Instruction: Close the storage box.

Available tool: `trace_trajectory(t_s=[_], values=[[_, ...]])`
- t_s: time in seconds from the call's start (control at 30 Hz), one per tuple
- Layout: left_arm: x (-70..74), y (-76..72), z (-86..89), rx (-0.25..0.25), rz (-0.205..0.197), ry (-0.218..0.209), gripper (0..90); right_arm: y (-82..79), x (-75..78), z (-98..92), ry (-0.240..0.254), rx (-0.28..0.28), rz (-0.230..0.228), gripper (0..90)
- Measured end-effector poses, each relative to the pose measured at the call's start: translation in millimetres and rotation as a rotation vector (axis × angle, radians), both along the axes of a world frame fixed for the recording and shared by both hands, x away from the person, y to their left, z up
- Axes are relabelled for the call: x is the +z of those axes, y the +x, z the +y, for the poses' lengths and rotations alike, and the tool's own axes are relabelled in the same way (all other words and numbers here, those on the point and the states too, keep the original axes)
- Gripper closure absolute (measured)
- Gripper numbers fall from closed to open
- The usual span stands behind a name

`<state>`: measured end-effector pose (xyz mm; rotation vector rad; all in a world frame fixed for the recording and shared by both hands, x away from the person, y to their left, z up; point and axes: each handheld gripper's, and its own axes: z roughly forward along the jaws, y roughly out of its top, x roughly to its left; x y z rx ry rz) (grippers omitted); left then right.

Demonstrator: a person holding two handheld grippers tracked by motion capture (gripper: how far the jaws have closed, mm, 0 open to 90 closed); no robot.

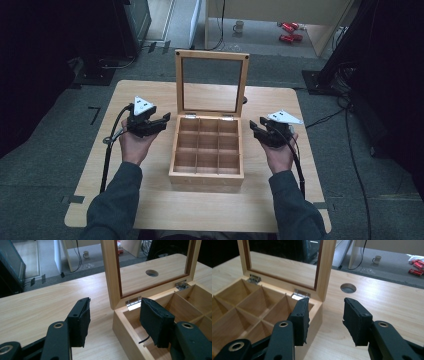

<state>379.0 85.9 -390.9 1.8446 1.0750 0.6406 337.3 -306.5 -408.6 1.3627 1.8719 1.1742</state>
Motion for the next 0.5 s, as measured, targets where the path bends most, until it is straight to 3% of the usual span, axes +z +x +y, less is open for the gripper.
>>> trace_trajectory(t_s=[0.23, 0.5], values=[[7.0, 14.4, -10.4, -0.007, 0.002, -0.009, 42.4, 15.5, 5.8, 1.5, 0.005, -0.006, -0.012, 55.9], [13.7, 31.0, -20.7, -0.018, 0.008, 0.015, 42.9, 31.4, 6.8, 8.1, -0.015, -0.002, -0.008, 55.0]])
